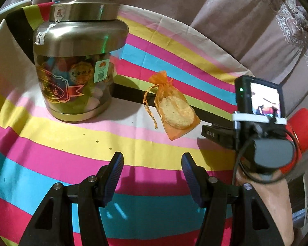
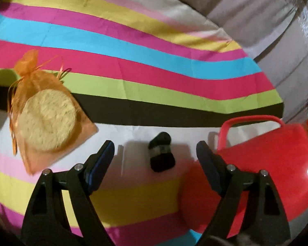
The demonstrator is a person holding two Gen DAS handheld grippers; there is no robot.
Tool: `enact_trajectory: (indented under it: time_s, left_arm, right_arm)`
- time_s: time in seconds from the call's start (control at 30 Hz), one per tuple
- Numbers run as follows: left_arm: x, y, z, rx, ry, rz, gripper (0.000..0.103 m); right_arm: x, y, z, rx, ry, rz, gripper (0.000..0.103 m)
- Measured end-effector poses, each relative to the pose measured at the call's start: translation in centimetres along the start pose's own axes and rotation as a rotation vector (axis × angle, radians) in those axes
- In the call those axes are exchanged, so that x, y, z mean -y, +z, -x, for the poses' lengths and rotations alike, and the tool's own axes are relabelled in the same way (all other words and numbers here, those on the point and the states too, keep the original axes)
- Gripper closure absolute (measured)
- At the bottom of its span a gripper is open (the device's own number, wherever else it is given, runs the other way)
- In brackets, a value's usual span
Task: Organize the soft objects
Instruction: 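Grasp the orange mesh bag with the left tool while the right tool grasps the black hair tie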
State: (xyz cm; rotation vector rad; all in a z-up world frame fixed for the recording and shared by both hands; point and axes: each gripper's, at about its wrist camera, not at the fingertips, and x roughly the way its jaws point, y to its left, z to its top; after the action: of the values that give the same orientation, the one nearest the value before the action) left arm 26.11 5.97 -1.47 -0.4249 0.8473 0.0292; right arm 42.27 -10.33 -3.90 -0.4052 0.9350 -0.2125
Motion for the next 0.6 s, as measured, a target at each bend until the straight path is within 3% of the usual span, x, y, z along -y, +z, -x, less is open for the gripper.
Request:
enact_trajectory:
  time_s: [0.13, 0.4, 0.47, 0.6]
  left_arm:
    - [-0.2, 0.1, 0.0, 0.006, -0.009, 0.008, 0.043]
    - [-0.1, 0.8, 0.0, 0.015, -0.032, 0.014, 0.043]
    - [0.1, 1.0, -0.2, 0.016, -0.033, 0.011, 0.043]
    - [0.7, 1.7, -0.6, 0.023, -0.031, 0.001, 0.043]
  right_arm:
    - [-0.5, 0.5, -1.4, -0.065, -0.029, 0.011, 0.026]
    - [0.3, 1.9, -3.2, -0.212, 0.031, 0.045, 0.029]
    - [0.9, 2.0, -3.5, -0.243, 0.068, 0.034, 0.048]
    - [1.6, 2.0, -3.7, -0.269, 0.121, 0.034, 0.061]
